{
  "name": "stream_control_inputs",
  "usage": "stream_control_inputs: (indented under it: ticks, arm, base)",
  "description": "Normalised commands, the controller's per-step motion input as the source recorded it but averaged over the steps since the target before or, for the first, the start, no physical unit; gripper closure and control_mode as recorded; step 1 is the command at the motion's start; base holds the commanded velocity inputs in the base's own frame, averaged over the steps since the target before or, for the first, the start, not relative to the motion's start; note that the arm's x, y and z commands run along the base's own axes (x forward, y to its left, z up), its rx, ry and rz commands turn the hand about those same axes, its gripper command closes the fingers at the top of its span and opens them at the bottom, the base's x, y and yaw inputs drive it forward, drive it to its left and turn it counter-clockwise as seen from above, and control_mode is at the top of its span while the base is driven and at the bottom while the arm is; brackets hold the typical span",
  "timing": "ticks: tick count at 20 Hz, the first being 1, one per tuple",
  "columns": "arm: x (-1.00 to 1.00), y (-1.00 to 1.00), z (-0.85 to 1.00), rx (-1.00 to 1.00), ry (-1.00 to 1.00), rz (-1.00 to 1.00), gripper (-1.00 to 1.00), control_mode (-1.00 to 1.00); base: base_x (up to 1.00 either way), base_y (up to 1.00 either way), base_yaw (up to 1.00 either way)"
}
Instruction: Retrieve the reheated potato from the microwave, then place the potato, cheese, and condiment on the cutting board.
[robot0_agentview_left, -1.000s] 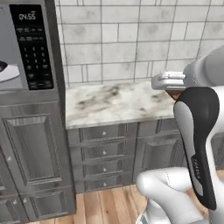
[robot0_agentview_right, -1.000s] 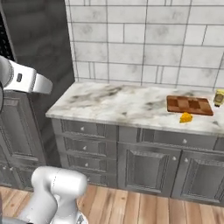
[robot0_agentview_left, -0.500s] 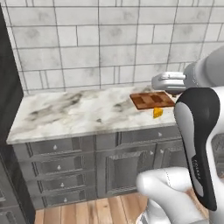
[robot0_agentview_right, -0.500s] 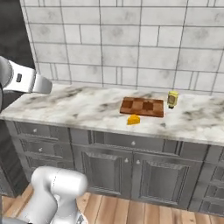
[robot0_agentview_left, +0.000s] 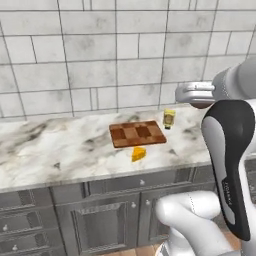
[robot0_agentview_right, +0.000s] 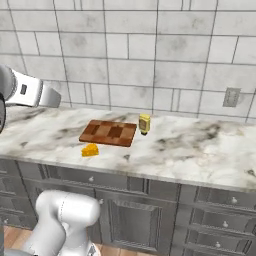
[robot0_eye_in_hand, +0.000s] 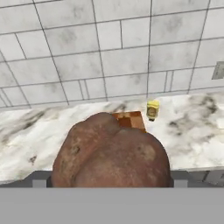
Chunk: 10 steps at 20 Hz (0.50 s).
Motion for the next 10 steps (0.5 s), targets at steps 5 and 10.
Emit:
stream_control_inputs:
  ticks: [5,10]
  arm:
    - [0.0,0.0,0.0,0.0,0.0,0.0,1.0,1.0]
    - [0.0,0.0,0.0,0.0,0.0,0.0,1.0,1.0]
  base:
    - [0.98,-0.45,0.0]
    - [0.88,-0.05,-0.01]
